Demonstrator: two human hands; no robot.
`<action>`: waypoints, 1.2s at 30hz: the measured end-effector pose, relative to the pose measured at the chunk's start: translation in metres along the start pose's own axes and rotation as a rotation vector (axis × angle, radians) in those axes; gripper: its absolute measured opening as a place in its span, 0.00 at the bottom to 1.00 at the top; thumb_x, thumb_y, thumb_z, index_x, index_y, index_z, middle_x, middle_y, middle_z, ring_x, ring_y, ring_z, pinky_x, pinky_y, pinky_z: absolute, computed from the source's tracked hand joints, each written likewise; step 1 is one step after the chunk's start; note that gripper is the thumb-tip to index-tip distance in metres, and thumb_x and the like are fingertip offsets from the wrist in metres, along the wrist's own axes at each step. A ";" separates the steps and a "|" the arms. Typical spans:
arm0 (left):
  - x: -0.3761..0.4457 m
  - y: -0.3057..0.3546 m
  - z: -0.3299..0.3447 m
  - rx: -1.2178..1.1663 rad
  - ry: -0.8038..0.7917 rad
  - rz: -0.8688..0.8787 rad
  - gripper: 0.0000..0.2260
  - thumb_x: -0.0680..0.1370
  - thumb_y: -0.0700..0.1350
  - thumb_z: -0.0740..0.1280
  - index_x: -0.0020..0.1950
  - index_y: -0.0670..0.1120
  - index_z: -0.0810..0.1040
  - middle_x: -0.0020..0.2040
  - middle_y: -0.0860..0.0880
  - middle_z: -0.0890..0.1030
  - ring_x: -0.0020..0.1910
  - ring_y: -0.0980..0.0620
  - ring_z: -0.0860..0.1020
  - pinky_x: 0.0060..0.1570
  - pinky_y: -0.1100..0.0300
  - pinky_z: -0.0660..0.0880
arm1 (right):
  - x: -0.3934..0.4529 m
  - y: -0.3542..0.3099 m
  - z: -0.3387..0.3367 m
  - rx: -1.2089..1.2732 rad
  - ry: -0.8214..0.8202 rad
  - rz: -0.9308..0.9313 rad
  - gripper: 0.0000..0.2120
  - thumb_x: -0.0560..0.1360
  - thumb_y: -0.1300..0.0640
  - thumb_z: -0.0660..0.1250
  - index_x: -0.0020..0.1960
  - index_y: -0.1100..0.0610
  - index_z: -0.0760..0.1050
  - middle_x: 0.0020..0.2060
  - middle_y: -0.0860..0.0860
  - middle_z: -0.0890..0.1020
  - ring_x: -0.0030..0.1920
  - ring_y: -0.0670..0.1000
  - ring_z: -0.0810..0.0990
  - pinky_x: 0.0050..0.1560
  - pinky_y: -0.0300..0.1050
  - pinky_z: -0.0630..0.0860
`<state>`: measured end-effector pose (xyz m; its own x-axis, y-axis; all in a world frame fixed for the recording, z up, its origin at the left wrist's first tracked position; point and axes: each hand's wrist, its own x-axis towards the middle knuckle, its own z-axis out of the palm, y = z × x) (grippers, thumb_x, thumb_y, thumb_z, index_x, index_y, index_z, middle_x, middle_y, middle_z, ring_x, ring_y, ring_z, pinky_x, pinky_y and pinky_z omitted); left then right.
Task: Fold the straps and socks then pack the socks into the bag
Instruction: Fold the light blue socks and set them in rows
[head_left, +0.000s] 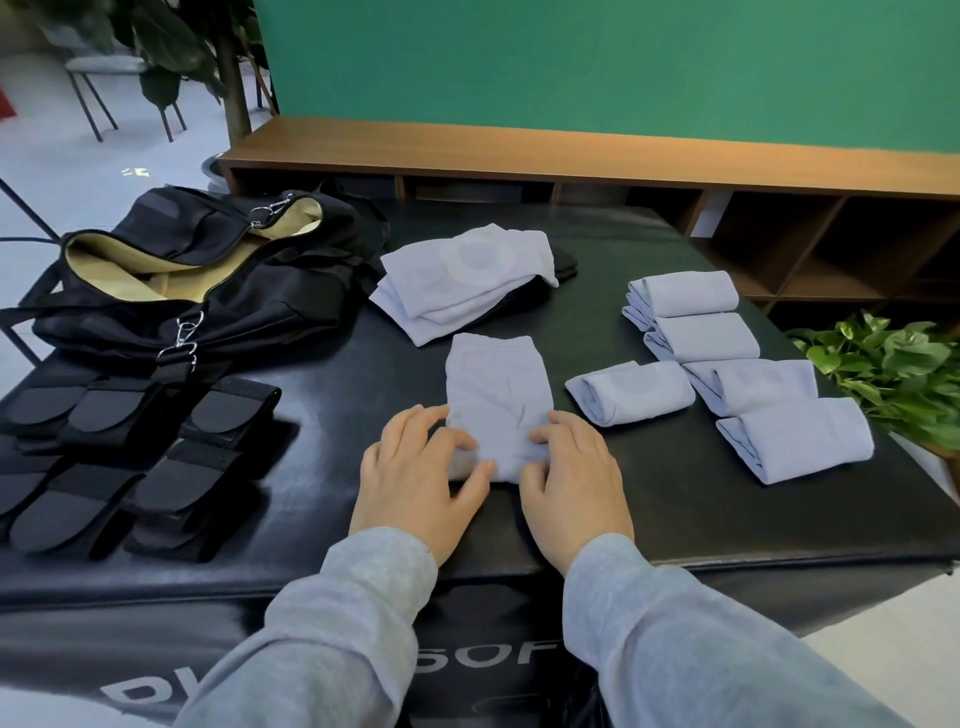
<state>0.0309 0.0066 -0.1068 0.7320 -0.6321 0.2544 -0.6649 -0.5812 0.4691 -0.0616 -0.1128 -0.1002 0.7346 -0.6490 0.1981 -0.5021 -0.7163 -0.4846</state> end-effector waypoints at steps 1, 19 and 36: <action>0.000 0.000 0.000 0.010 0.003 -0.014 0.12 0.76 0.59 0.60 0.56 0.56 0.73 0.68 0.60 0.63 0.70 0.59 0.50 0.65 0.59 0.51 | 0.000 0.000 0.000 -0.001 0.002 -0.008 0.15 0.76 0.57 0.58 0.62 0.52 0.70 0.67 0.43 0.67 0.68 0.43 0.61 0.66 0.36 0.52; 0.001 0.005 -0.002 0.127 -0.001 -0.059 0.23 0.76 0.57 0.52 0.71 0.56 0.63 0.76 0.56 0.51 0.74 0.55 0.40 0.71 0.53 0.37 | -0.010 -0.005 -0.006 0.070 0.021 -0.120 0.15 0.76 0.54 0.61 0.62 0.51 0.71 0.56 0.42 0.73 0.60 0.43 0.66 0.60 0.33 0.56; 0.001 -0.002 0.004 0.058 0.159 0.055 0.18 0.72 0.64 0.56 0.53 0.58 0.78 0.53 0.58 0.74 0.57 0.58 0.64 0.60 0.61 0.52 | -0.008 0.000 0.003 0.043 0.153 -0.026 0.13 0.73 0.60 0.62 0.57 0.54 0.71 0.57 0.46 0.72 0.57 0.48 0.68 0.55 0.37 0.59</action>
<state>0.0323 0.0053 -0.1113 0.7058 -0.5769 0.4112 -0.7084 -0.5797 0.4026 -0.0658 -0.1071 -0.1048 0.6669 -0.6645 0.3371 -0.4617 -0.7236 -0.5130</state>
